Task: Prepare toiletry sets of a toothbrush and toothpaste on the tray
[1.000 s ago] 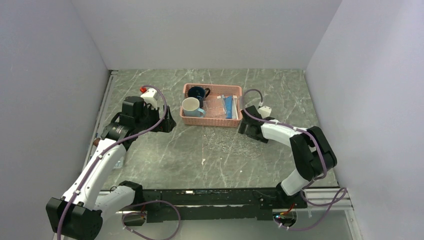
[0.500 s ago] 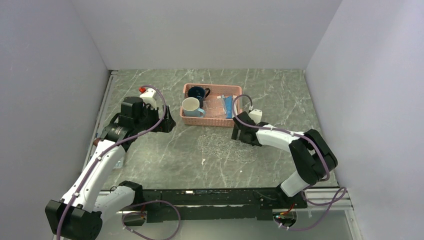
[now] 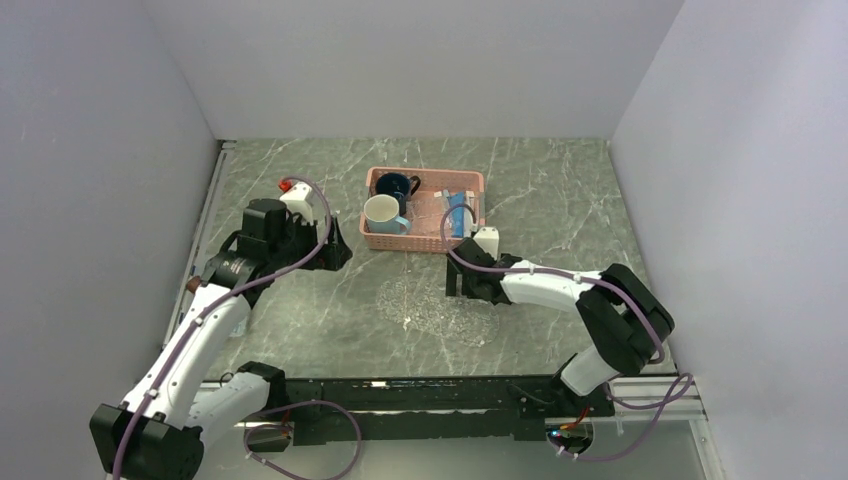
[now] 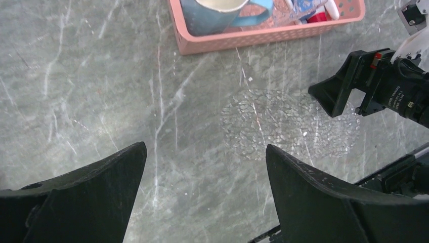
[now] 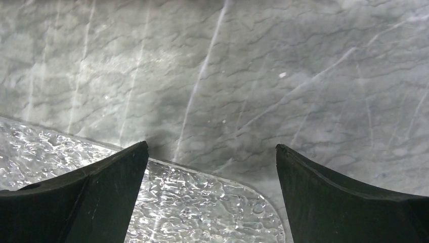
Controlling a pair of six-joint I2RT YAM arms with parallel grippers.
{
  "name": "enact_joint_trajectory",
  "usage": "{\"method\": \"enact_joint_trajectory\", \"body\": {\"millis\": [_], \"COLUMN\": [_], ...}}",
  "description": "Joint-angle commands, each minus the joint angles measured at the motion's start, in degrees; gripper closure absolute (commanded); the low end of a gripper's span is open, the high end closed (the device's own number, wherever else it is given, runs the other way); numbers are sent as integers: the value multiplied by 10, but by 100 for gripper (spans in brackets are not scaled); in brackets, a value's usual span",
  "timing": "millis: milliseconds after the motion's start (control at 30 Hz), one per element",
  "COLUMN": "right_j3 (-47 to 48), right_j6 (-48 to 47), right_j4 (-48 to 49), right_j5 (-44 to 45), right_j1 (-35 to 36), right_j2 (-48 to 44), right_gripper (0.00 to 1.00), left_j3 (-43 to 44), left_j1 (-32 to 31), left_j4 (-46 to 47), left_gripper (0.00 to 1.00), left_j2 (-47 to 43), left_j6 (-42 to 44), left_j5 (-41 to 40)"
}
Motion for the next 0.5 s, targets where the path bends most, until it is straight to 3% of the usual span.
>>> {"method": "enact_joint_trajectory", "body": {"millis": [0,300,467], "right_j3": [17,51,22], "right_j6": [-17,41,106], "right_j4": [-20,-159,-226], "right_j5": [-3,68,46], "right_j1": [17,17,16], "right_j2": [-18,-140,-214], "right_gripper": [0,0,0], "left_j3": [-24,-60,-87], "left_j1": [-2,-2,-2], "left_j4": [-16,9,56], "left_gripper": [6,6,7], "left_j2": [-34,-34,3], "left_j6": [-20,-73,-104], "left_j5": [27,90,126]}}
